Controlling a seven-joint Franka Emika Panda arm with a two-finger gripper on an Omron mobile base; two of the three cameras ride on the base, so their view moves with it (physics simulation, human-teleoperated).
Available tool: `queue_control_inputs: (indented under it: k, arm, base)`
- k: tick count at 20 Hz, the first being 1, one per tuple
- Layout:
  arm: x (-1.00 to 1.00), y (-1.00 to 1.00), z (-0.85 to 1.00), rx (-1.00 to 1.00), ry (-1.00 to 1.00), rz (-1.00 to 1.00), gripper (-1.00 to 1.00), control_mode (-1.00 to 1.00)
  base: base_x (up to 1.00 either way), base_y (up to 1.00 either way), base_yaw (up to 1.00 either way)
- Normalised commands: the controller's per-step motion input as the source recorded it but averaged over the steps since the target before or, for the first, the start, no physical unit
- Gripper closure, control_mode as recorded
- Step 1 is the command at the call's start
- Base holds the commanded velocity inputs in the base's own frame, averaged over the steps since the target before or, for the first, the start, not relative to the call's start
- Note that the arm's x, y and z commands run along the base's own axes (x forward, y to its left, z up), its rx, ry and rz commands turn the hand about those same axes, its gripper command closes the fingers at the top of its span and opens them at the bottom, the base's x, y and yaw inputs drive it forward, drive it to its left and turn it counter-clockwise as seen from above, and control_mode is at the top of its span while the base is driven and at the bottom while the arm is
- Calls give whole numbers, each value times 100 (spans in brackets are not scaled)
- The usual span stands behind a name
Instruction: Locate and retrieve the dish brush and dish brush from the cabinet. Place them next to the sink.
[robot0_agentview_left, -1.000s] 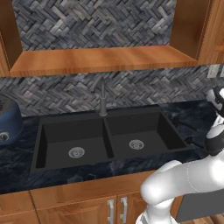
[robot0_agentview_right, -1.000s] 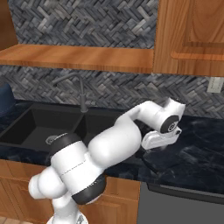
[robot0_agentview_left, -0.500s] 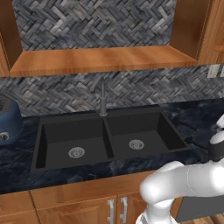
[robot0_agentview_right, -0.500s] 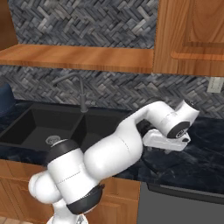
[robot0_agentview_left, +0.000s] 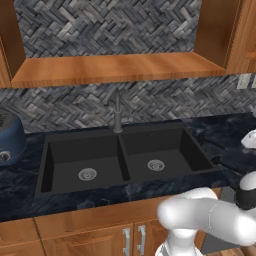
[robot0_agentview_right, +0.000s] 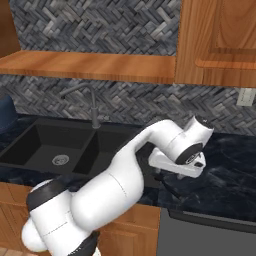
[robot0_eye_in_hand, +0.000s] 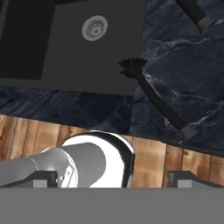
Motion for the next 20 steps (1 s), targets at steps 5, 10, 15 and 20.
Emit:
queue_control_inputs:
  k: [5,10,15,20]
  arm:
    - [-3,80,0,-18,1,-10,-100,-100]
    - [0,89,0,-22,9,-4,-100,-100]
    - [3,90,0,-21,10,-4,-100,-100]
    - [8,87,0,-19,9,-7,-100,-100]
  base:
    - [0,0,0]
    - [0,0,0]
    - [0,0,0]
    - [0,0,0]
